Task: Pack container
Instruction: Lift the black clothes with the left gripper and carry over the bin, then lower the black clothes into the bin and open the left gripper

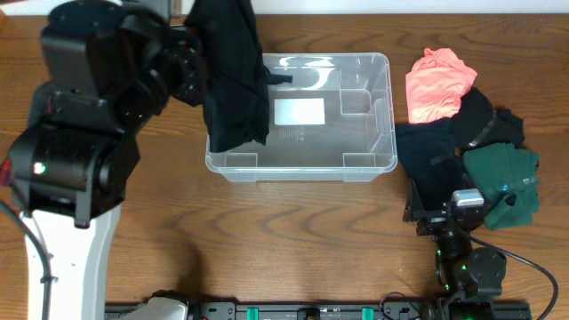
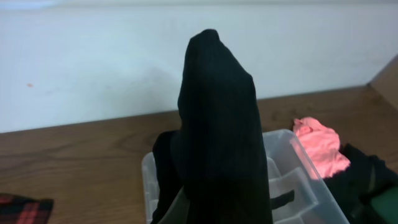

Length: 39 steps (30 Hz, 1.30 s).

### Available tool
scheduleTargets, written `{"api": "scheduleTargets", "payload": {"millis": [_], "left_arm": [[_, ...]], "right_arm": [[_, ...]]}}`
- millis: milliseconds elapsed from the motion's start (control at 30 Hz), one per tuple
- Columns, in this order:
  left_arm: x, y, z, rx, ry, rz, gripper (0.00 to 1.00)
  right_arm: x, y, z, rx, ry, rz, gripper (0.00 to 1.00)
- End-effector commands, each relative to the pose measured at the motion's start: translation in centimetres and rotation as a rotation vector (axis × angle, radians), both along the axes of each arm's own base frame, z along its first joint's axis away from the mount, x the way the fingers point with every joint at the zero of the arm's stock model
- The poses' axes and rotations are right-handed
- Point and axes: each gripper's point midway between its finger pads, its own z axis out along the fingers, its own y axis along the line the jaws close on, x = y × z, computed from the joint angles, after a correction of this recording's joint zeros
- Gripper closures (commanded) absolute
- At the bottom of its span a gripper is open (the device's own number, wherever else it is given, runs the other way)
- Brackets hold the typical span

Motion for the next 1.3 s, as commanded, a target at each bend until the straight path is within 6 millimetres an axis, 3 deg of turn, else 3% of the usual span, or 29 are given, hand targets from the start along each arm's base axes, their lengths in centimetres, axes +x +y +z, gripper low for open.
{"api": "scheduleTargets", "payload": {"millis": [0,400,633,933,1267], "left_arm": [[0.3,-0.7,2.1,-0.028,-0.057,-0.008,0.94],[3.3,-2.6,-3.2,0.014,0.097,-0.033,0.94],[3.4,-2.6,-6.1,0.043,0.202,-0.033,0.94],[2.8,-2.4,-8.3,0.083,0.287,-0.042,0.94],[4.3,-3.2,-12.0,0.111,0.391,-0.051,0.94]], "right_arm": [[0.0,-0.3,-0.1,0.007,0.002,-0.014,0.01],[0.0,-0.3,-0.1,0.007,0.002,-0.014,0.01],[0.0,-0.3,-0.1,0.007,0.002,-0.014,0.01],[0.0,-0.3,-0.1,0.007,0.002,-0.014,0.01],[0.0,-0.3,-0.1,0.007,0.002,-0.014,0.01]]}}
